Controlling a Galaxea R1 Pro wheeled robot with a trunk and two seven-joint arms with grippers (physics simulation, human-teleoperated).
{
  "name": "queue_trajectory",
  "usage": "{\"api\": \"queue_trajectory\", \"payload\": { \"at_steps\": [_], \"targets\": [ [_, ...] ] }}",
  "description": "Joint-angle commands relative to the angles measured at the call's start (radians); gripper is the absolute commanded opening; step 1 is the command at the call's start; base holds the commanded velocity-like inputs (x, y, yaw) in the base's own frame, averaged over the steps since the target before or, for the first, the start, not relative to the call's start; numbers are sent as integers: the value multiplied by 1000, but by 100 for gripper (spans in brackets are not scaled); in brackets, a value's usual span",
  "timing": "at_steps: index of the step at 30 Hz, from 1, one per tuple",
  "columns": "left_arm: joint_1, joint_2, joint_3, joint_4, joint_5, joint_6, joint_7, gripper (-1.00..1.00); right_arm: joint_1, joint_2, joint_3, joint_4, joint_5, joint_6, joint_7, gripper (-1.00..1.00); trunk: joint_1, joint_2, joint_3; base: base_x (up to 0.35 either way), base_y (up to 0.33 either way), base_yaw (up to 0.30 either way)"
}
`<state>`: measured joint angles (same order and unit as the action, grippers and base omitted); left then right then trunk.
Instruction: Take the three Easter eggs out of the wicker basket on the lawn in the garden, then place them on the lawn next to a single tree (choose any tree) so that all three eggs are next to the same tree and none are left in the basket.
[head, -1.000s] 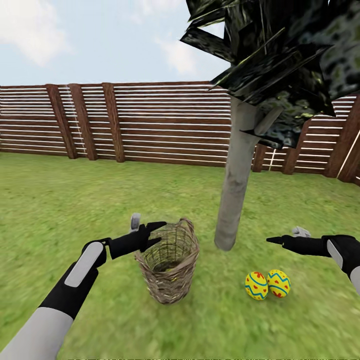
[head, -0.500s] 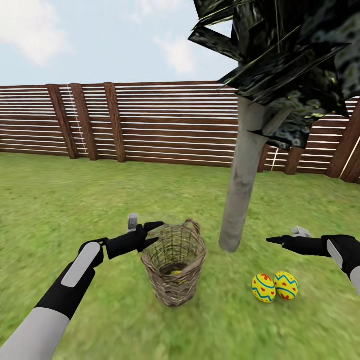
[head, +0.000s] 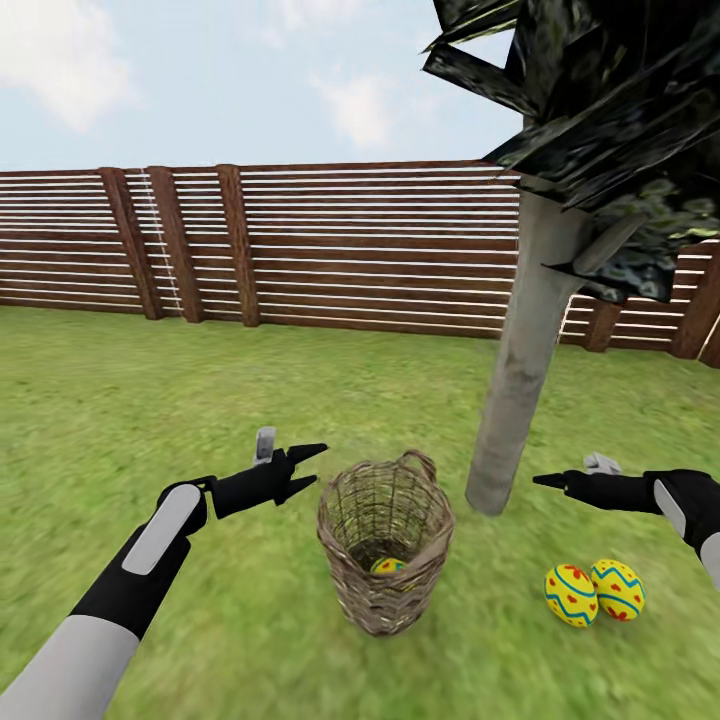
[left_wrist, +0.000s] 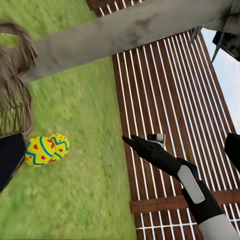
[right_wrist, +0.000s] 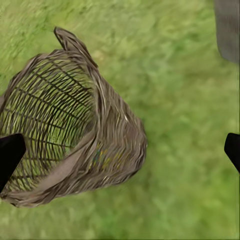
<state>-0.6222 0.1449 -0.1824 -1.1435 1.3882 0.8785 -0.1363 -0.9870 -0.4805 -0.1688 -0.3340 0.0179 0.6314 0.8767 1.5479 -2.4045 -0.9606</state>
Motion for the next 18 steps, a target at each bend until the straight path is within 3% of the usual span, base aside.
{"api": "queue_trajectory", "payload": {
  "at_steps": [1,9,18],
  "targets": [
    [-1,1,-1,1,-6,0,-8,100,-1,0,-6,0,2,8,3,100,0,0,-1,148,292,0],
    [-1,0,0,2,-6,0,-8,100,-1,0,-6,0,2,8,3,100,0,0,-1,148,292,-3],
    [-1,0,0,2,-7,0,-8,100,-1,-1,-6,0,2,8,4,100,0,0,0,218,268,-253]
  ]
}}
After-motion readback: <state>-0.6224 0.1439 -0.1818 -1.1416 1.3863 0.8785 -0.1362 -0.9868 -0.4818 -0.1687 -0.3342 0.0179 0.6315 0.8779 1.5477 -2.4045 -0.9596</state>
